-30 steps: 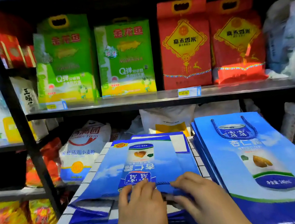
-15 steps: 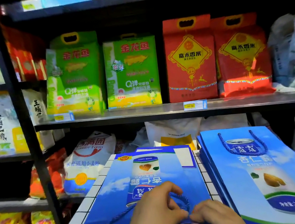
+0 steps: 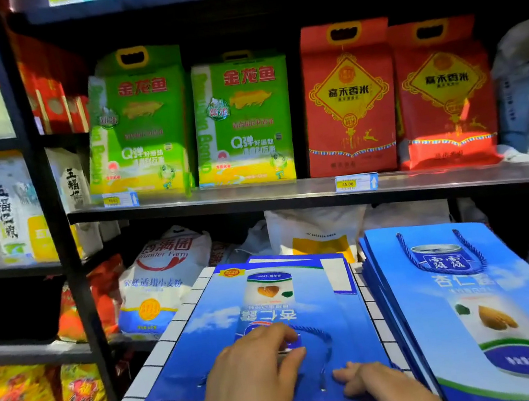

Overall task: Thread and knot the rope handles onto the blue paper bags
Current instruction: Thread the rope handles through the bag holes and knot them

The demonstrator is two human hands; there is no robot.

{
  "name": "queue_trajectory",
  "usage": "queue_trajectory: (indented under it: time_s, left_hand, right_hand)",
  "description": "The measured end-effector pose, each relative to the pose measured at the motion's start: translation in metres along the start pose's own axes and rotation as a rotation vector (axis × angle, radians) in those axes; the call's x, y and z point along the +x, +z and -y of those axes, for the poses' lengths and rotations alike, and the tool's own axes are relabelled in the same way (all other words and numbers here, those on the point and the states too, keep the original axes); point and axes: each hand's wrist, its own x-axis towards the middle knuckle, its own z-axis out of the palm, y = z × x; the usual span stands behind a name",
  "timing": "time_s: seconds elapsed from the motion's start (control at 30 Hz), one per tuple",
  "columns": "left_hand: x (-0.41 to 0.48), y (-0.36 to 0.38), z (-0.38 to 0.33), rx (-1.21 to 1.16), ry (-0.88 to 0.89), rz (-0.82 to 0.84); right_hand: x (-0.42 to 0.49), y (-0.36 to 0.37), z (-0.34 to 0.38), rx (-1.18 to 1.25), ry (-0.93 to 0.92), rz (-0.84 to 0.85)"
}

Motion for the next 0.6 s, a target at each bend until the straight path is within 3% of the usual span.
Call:
queue_trajectory:
  time_s: [0.1, 0.17, 0.2, 0.27, 0.37, 0.43, 0.5, 0.6]
  left_hand:
    - [-0.008, -0.008, 0.014, 0.048, 0.063, 0.162]
    - [-0.010, -0.010, 0.021, 0.078, 0.132, 0.224]
    - [-0.012, -0.012, 0.022, 0.077, 0.138, 0.238]
    - [-0.018, -0.016, 0.026, 0.075, 0.218, 0.215]
    - [-0.021, -0.036, 0.037, -0.027, 0.354, -0.074]
    - [-0.015, -0.054, 0.054, -0.505, 0.149, -0.196]
    - [-0.002, -0.070, 0.068, -0.953, -0.139, -0.121]
    - [0.008, -0.055, 0.091, -0.989, -0.100, -0.065]
  right_hand:
    - [0.006, -0.024, -0.018, -0.123, -0.261, 0.545]
    - [0.013, -0.024, -0.027, -0.218, -0.391, 0.692]
    - [0.011, -0.024, -0.032, -0.220, -0.469, 0.694]
    - [0.009, -0.026, -0.032, -0.224, -0.446, 0.660]
    - [0.008, -0.043, -0.031, -0.199, -0.513, 0.318]
    - [0.000, -0.045, -0.033, -0.012, -0.431, 0.273]
    - [0.001, -0.047, -0.038, 0.121, -0.456, 0.178]
    - [0.012, -0.061, -0.031, 0.199, -0.484, 0.113]
